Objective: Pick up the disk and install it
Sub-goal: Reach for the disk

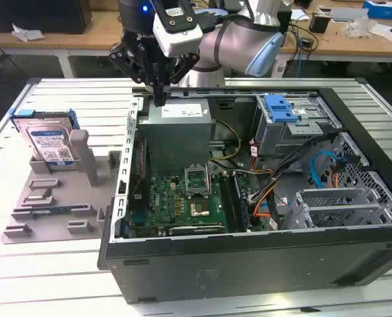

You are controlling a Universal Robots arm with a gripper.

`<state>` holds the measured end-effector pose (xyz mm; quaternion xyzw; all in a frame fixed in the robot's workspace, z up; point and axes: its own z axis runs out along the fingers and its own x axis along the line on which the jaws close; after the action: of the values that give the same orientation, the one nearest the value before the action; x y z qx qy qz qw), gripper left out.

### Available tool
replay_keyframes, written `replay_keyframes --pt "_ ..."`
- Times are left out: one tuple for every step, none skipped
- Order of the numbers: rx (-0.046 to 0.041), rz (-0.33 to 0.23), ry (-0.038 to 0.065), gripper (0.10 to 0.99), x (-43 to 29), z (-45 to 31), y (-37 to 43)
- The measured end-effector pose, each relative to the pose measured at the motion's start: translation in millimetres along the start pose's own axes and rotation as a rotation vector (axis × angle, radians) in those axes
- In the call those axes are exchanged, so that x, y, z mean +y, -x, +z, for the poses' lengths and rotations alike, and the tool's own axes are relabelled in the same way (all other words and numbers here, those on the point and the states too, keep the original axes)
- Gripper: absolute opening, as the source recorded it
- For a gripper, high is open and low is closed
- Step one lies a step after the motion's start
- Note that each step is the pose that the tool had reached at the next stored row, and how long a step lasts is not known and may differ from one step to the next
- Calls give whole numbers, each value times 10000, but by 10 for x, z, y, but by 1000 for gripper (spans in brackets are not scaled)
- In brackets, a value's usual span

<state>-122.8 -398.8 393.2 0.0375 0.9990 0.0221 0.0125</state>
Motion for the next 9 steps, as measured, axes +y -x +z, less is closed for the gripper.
replay_keyframes --pt "0 -1 0 106 -4 -2 -45" --pt "0 -2 -1 106 -6 -2 -75" --pt "0 -2 -1 106 -9 -3 -110" --pt "0 -2 0 106 -11 -4 -138" --pt "0 -2 -1 106 -13 -5 -171" --pt "0 -1 0 106 -16 -6 -209" --pt "0 -1 0 106 -17 -6 -227" --pt "0 -1 0 106 -18 -7 -242" --pt "0 -2 0 106 -21 -8 -276"
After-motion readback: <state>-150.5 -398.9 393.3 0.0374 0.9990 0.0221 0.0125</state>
